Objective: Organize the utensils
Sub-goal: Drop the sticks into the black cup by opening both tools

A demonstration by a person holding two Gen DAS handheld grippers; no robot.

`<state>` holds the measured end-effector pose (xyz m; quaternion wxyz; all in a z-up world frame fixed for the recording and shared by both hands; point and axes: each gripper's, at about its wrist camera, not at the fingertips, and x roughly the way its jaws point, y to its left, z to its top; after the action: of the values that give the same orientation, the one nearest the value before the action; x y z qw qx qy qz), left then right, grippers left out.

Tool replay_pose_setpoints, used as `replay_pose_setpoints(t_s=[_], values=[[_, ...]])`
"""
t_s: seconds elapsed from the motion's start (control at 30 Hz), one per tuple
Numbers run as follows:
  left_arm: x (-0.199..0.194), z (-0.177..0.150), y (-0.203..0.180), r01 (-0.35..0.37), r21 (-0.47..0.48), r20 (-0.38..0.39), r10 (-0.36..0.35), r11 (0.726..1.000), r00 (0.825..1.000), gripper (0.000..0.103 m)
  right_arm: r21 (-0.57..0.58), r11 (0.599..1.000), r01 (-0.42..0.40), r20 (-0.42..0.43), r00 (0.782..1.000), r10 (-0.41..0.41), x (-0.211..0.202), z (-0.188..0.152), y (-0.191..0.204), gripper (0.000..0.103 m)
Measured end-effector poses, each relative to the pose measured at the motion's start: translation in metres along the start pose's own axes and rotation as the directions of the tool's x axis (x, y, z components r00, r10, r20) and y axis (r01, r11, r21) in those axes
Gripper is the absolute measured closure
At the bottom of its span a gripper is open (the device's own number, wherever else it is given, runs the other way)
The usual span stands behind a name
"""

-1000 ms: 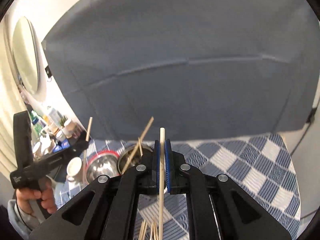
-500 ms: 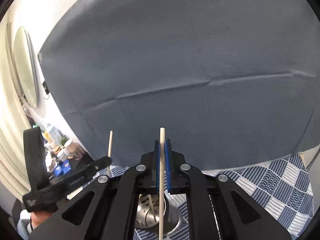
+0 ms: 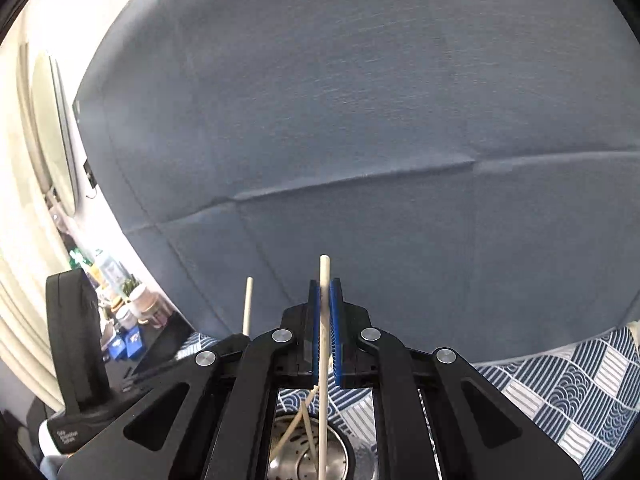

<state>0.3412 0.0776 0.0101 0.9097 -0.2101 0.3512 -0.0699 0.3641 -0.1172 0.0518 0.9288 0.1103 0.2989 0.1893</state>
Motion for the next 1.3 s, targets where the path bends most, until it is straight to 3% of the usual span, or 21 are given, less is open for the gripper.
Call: replay_pose_setpoints(t_s=[0.3, 0.53, 0.67, 0.77, 0.87, 1.03, 1.23, 1.3], values=[[0.020, -0.025, 0.007, -0.050, 0.031, 0.012, 0.050, 0.998, 0.999, 0.098, -0.007, 1.000, -0.005, -0.013, 1.000, 0.005, 0.019, -0.028, -0.008, 0.098], [0.014, -0.038, 0.009, -0.014, 0.024, 0.034, 0.013, 1.000, 0.999, 0.098, -0.010, 1.000, -0.026, -0.025, 0.999, 0.026, 0.017, -0.058, -0.013, 0.098], [0.008, -0.043, 0.007, -0.020, 0.052, 0.063, 0.017, 0.998, 0.998, 0.069, -0.024, 1.000, -0.011, -0.025, 1.000, 0.010, 0.011, -0.067, -0.013, 0.094], [0.001, -0.046, 0.008, -0.019, 0.054, 0.066, 0.016, 0.998, 0.998, 0.066, -0.043, 0.999, 0.010, -0.025, 1.000, -0.011, 0.007, -0.068, -0.011, 0.093], [-0.006, -0.049, 0.012, -0.027, 0.051, 0.068, 0.023, 0.998, 0.997, 0.066, -0.054, 0.998, 0.028, -0.012, 0.999, -0.029, -0.001, -0.068, -0.010, 0.081], [-0.021, -0.051, 0.017, -0.046, 0.049, 0.083, 0.042, 0.998, 0.996, 0.062, -0.045, 0.998, 0.038, 0.017, 0.999, -0.037, -0.019, -0.065, -0.011, 0.071], [-0.042, -0.056, 0.020, -0.064, 0.043, 0.114, 0.059, 0.997, 0.992, 0.053, -0.042, 0.998, 0.052, 0.044, 0.998, -0.050, -0.041, -0.066, -0.008, 0.058], [-0.051, -0.058, 0.021, -0.072, 0.042, 0.121, 0.066, 0.997, 0.990, 0.045, -0.037, 0.997, 0.061, 0.049, 0.997, -0.060, -0.047, -0.068, -0.007, 0.046]])
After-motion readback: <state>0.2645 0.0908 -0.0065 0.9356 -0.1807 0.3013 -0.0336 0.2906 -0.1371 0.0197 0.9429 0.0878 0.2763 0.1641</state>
